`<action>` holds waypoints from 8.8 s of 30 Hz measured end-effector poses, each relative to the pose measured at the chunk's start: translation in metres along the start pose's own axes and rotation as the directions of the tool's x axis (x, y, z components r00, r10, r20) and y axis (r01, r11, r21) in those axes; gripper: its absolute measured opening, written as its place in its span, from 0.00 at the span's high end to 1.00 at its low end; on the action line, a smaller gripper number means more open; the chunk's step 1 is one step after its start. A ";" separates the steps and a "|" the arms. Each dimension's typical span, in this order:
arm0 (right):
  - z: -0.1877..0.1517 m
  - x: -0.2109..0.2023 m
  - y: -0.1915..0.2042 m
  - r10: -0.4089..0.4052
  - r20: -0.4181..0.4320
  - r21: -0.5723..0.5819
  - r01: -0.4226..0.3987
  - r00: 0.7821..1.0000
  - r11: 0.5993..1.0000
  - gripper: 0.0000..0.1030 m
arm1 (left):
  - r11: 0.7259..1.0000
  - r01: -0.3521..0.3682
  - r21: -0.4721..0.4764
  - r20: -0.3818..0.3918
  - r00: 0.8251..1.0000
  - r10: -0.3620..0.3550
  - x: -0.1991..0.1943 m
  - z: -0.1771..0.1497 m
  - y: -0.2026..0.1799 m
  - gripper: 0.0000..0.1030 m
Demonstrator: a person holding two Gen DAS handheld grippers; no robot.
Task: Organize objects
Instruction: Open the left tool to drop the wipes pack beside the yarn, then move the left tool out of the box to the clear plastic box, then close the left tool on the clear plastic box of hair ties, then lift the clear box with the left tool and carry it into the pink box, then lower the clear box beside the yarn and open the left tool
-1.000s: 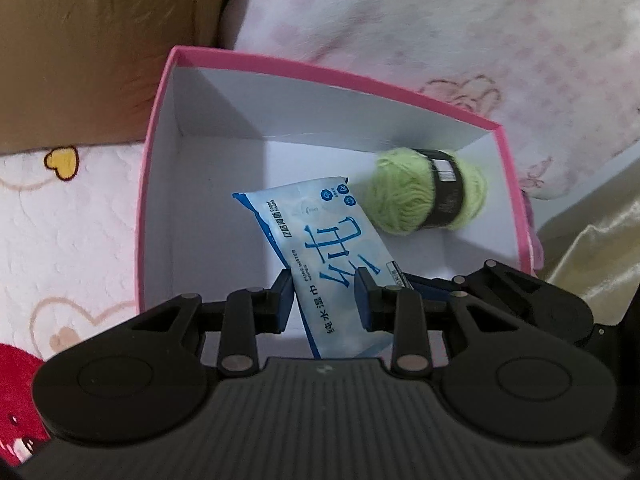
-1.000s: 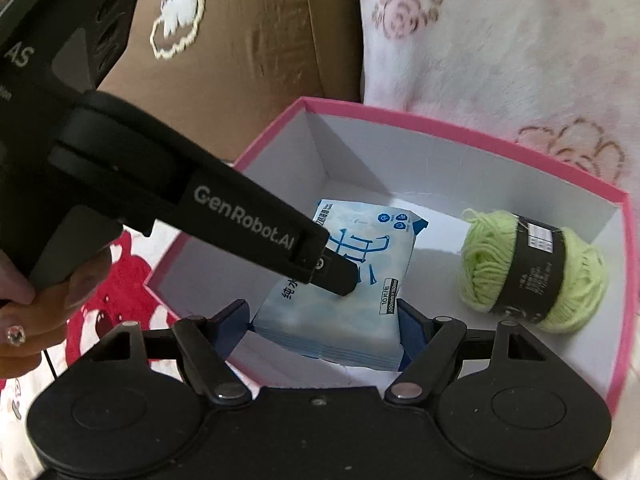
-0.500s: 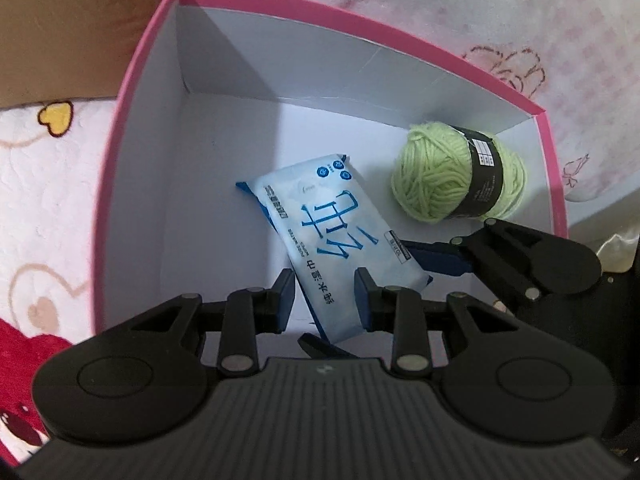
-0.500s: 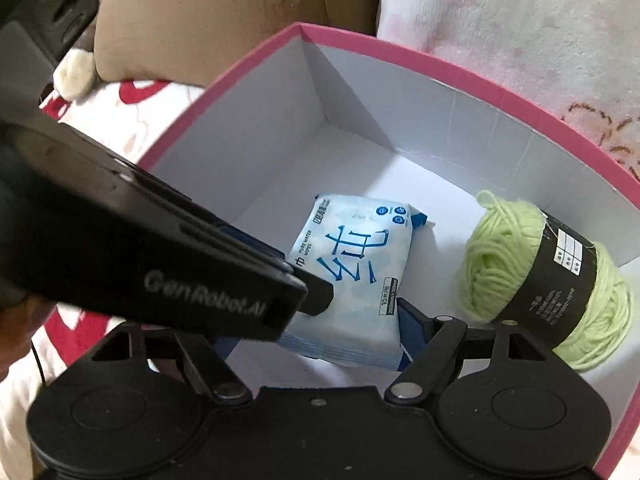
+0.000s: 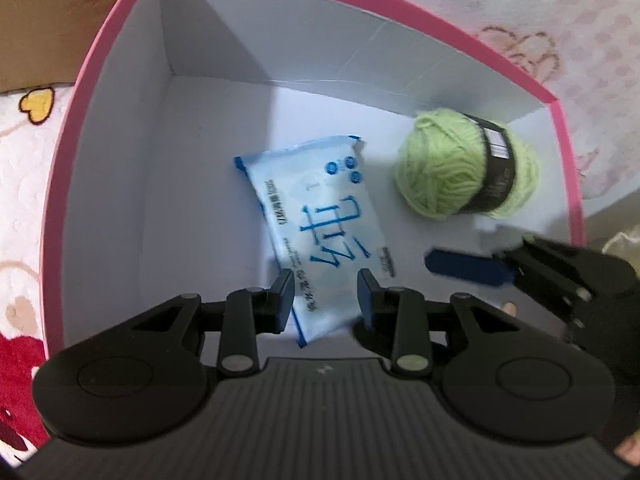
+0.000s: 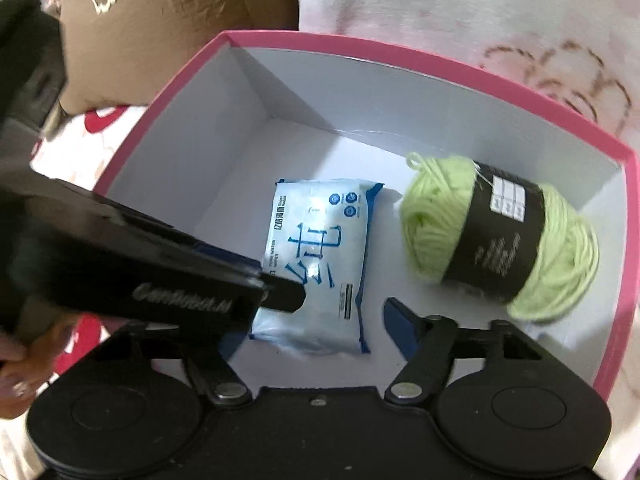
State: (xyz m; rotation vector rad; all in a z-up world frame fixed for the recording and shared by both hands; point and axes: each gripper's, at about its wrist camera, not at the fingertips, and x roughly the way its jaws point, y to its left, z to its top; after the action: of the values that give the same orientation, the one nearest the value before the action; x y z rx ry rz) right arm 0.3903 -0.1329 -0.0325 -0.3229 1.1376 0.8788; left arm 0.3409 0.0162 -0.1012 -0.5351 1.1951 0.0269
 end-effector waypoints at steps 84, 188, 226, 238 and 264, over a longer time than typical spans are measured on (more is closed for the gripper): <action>-0.176 -0.232 0.191 -0.120 0.300 -0.099 0.156 0.946 0.983 0.10 | 0.831 -0.074 0.551 0.036 0.997 0.066 -0.245 -0.216 0.001 0.13; -0.224 -0.006 0.192 -0.154 0.222 0.099 0.134 0.963 0.986 0.34 | 0.975 0.221 0.022 0.090 0.971 -0.222 -0.058 -0.260 0.102 0.54; -0.138 -0.218 0.152 -0.204 0.387 0.118 0.171 0.899 0.978 0.34 | 0.935 0.259 0.242 0.120 0.948 -0.294 -0.217 -0.165 -0.061 0.53; -0.074 -0.164 0.085 -0.210 0.272 0.162 0.170 0.939 0.972 0.34 | 0.968 0.217 0.128 0.066 0.972 -0.226 -0.149 -0.073 -0.078 0.52; -0.019 -0.044 0.007 -0.262 0.036 0.171 0.252 0.964 0.953 0.35 | 0.947 0.289 -0.143 -0.085 0.949 -0.302 -0.002 0.002 -0.032 0.53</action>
State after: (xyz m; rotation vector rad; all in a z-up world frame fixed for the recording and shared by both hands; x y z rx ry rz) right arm 0.3669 -0.1602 0.0000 -0.2992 1.0782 0.5573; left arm 0.3515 -0.0105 -0.0869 -0.8347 1.2107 -0.1845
